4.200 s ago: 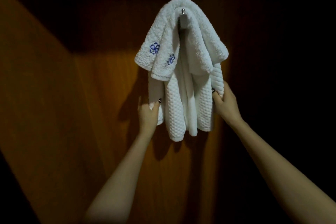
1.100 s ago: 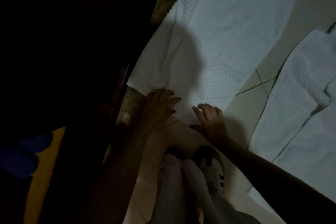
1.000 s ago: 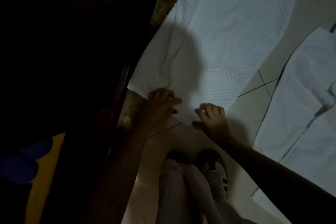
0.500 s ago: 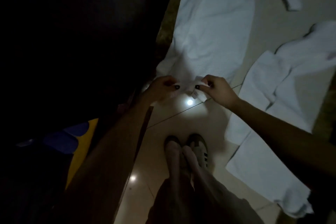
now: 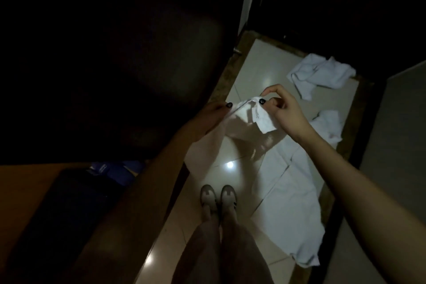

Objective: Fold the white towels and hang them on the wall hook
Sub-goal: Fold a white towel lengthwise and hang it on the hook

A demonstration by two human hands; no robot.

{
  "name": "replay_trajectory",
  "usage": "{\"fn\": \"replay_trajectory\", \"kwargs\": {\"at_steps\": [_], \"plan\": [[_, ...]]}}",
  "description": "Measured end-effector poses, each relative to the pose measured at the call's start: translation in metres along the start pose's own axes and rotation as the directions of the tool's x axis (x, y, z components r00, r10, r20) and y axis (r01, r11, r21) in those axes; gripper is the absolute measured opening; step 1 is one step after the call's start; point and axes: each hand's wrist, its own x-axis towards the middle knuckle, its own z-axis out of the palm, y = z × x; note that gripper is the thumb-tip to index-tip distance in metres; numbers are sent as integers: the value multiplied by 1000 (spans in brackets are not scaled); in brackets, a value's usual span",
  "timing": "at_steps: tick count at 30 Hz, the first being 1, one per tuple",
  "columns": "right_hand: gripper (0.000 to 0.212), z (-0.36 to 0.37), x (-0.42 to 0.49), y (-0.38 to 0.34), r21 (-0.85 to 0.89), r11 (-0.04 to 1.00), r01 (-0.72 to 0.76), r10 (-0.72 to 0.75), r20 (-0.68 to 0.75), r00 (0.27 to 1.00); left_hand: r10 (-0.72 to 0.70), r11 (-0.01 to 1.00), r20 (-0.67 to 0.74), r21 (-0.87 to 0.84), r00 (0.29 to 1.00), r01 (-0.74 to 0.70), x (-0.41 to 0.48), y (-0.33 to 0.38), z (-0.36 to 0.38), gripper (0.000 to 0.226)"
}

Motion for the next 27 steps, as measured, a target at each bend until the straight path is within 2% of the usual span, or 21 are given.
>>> {"fn": "replay_trajectory", "kwargs": {"at_steps": [3, 6, 10, 16, 20, 23, 25, 27], "plan": [[14, -14, -26, -65, 45, 997, 68, -67, -15, 998, 112, 994, -26, -14, 993, -113, -52, 47, 2, 18], [12, -23, -51, -117, 55, 991, 120, -118, -26, 993, 224, 968, 3, -116, 975, -222, -99, 85, -4, 9], [13, -28, -82, -165, 55, 984, 170, -170, 0, 985, 339, 937, 63, -108, 939, -331, -155, 118, -11, 29], [6, -26, -102, -219, -16, 955, 295, -295, -32, 955, 397, 917, -169, 23, 902, -399, -205, 155, -3, 24], [30, -29, -111, -243, -101, 934, 344, -343, 27, 939, 415, 891, -325, -45, 850, -453, -228, 160, -6, 17], [27, -28, -123, -255, -233, 855, 463, -431, 177, 885, 392, 866, -442, -117, 806, -486, -244, 160, -4, 9], [46, -25, -131, -259, -377, 739, 559, -487, 275, 829, 379, 843, -495, -163, 782, -512, -256, 164, 1, 8], [54, -19, -139, -266, -446, 645, 620, -548, 295, 782, 380, 831, -533, -162, 756, -532, -270, 172, 5, 12]]}}
